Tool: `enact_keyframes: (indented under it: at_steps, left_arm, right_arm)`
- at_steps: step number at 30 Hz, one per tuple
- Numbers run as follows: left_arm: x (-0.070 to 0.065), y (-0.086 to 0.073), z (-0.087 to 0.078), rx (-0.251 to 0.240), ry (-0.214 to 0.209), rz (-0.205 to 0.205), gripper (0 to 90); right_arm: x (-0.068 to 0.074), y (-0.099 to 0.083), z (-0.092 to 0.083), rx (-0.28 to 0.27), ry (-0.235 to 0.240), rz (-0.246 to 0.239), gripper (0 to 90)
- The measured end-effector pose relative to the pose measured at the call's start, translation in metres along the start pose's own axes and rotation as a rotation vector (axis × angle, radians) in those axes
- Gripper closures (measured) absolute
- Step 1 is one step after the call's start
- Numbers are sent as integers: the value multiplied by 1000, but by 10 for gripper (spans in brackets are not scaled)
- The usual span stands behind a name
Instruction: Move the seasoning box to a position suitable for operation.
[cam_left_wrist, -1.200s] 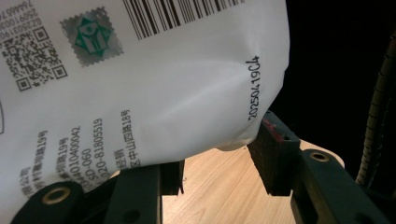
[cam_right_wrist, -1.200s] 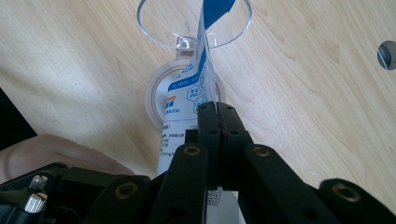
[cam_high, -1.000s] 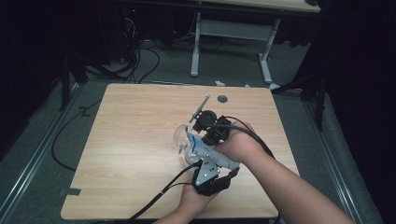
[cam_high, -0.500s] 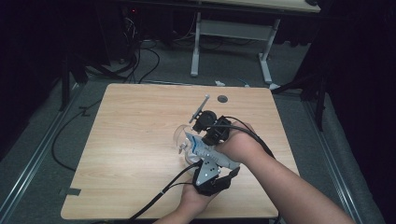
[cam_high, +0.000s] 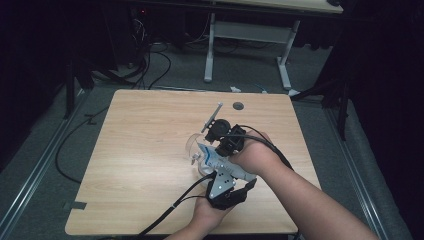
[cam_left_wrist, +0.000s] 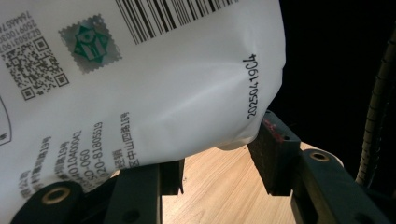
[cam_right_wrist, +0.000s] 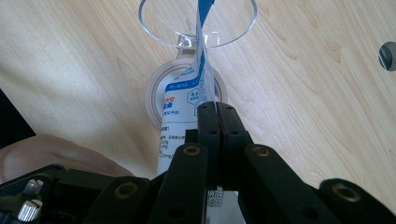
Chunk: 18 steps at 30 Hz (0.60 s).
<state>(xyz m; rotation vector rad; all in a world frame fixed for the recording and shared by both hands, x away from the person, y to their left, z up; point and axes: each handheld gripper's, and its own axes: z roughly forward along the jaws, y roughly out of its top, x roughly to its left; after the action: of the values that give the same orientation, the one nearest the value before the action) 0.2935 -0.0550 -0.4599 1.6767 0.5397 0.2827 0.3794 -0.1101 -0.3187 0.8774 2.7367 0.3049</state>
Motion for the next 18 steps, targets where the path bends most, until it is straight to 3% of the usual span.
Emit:
enact_keyframes:
  at_steps: [18]
  left_arm:
    - [-1,-2,0,8,-6,23,580]
  right_arm:
    - [-1,-3,-1,-10,4,2,899]
